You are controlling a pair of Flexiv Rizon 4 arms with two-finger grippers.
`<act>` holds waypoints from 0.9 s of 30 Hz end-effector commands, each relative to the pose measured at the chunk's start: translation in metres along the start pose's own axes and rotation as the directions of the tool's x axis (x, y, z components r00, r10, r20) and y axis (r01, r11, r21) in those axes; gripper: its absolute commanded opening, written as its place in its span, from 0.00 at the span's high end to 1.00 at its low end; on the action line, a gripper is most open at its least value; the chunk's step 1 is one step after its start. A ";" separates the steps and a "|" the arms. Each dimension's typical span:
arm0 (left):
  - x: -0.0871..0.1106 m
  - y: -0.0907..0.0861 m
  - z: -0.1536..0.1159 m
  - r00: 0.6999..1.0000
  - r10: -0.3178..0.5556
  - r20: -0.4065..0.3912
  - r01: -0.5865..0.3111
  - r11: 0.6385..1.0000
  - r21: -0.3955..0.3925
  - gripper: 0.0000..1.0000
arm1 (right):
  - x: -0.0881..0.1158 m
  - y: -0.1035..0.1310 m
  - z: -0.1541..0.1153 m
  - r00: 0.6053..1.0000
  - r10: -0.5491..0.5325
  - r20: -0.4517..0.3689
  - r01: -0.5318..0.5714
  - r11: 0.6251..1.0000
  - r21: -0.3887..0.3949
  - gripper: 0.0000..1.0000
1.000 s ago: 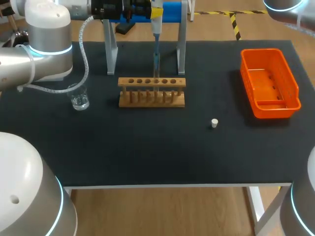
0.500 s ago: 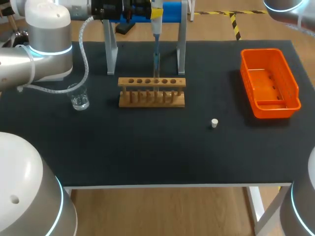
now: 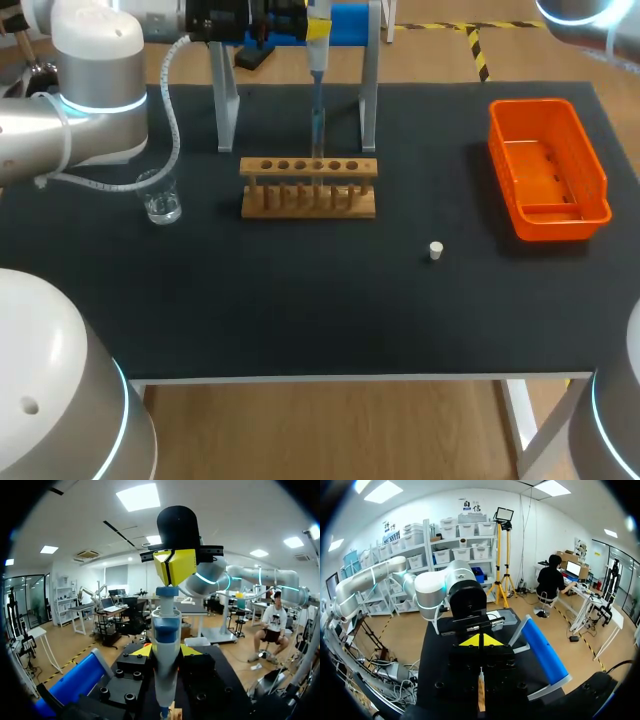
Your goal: Invert the test tube, pick up the pipette, mount the tip to pipette, aspirate from beaker and dispense into the tube, eject the tip, return the pipette, and cap with the stopper.
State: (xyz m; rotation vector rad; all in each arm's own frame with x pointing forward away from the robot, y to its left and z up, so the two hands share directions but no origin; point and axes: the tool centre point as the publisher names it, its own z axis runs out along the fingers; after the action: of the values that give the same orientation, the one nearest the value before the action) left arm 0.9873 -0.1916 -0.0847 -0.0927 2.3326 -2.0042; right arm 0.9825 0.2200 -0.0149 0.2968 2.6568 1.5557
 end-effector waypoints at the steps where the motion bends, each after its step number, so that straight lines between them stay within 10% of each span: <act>1: 0.000 -0.003 -0.001 1.000 0.002 0.002 -0.002 1.000 0.003 1.00 | 0.000 -0.007 0.000 1.000 0.003 -0.003 -0.003 1.000 0.004 1.00; 27: 0.000 -0.003 -0.001 1.000 0.002 0.002 -0.002 1.000 0.003 1.00 | 0.001 -0.005 -0.005 1.000 -0.012 -0.021 0.011 1.000 -0.020 1.00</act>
State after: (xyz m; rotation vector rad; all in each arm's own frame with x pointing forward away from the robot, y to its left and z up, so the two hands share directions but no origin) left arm 0.9877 -0.1915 -0.0848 -0.0924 2.3269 -2.0077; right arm 0.9815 0.2184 -0.0189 0.2798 2.6637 1.5751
